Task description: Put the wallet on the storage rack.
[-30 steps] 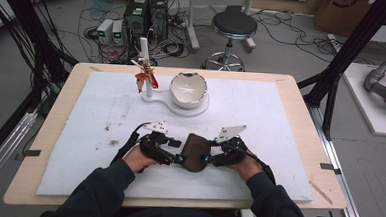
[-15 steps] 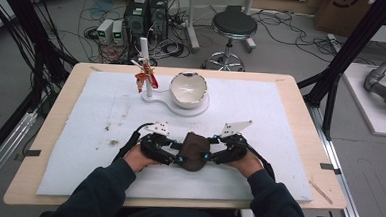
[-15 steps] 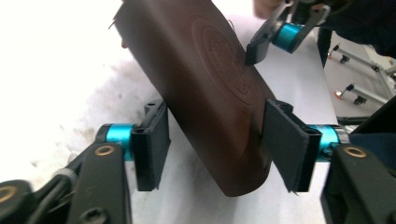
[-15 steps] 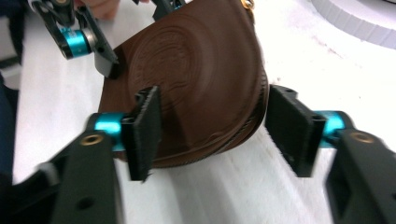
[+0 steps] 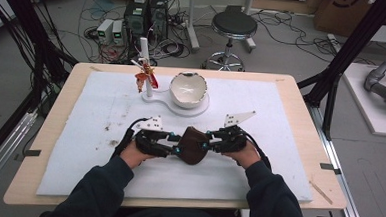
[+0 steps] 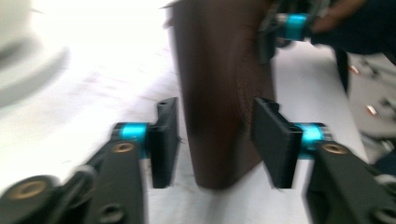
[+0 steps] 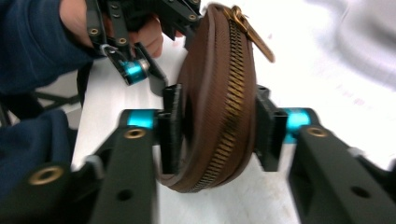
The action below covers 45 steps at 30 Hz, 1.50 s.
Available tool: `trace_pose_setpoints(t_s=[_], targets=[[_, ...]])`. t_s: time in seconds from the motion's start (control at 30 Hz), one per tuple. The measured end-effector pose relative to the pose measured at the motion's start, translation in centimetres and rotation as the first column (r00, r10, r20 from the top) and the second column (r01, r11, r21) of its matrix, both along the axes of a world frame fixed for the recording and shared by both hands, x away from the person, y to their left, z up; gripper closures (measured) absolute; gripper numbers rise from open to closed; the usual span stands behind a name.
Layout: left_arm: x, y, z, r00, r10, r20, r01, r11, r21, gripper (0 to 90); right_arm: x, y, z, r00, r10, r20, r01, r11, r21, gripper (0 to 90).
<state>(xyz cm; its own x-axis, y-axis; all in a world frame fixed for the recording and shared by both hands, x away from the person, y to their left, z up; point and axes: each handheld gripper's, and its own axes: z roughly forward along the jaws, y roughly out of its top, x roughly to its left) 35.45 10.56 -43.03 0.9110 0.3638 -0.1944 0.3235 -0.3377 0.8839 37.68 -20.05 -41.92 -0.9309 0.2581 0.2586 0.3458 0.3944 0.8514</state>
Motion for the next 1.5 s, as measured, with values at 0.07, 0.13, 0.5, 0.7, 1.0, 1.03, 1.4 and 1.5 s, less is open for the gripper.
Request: trace_pose_setpoints(t_s=[0.07,0.13,0.5,0.7,1.0,1.03,1.4,1.5], targets=[[0.2,1.0,0.5,0.9973,0.070,0.025,-0.069,0.9974,-0.019,41.3,-0.2,-0.6,0.5,0.9991,-0.021,0.037,0.021,0.9998,0.004,66.5],[0.5,2.6,0.9,0.9839,0.172,0.046,-0.171,0.9849,-0.026,32.0,-0.3,-0.9,0.8,0.9970,-0.047,0.062,0.047,0.9989,0.001,67.2],[1.3,10.4,2.0,0.8873,0.454,0.080,-0.445,0.8888,-0.108,24.4,-0.2,-1.4,3.0,0.9711,-0.142,0.192,0.147,0.9890,-0.012,67.6],[1.5,12.6,1.9,0.8627,0.501,0.065,-0.490,0.8609,-0.136,24.3,1.2,-1.0,5.2,0.9542,-0.180,0.239,0.177,0.9837,0.031,67.6],[1.7,12.6,1.7,0.8653,0.498,0.052,-0.489,0.8621,-0.134,24.5,6.2,2.3,9.4,0.9060,-0.255,0.338,0.251,0.9664,0.055,67.6],[1.7,12.7,1.6,0.8653,0.498,0.053,-0.488,0.8621,-0.135,24.5,6.2,2.3,9.4,0.9060,-0.255,0.338,0.251,0.9664,0.055,67.6],[1.7,12.7,1.6,0.8654,0.499,0.044,-0.490,0.8610,-0.138,24.7,10.8,5.7,7.7,0.8751,-0.284,0.392,0.313,0.9497,-0.011,67.6],[1.7,12.7,1.6,0.8665,0.498,0.040,-0.488,0.8616,-0.138,24.7,11.6,5.9,6.8,0.8593,-0.300,0.414,0.337,0.9413,-0.017,67.6]])
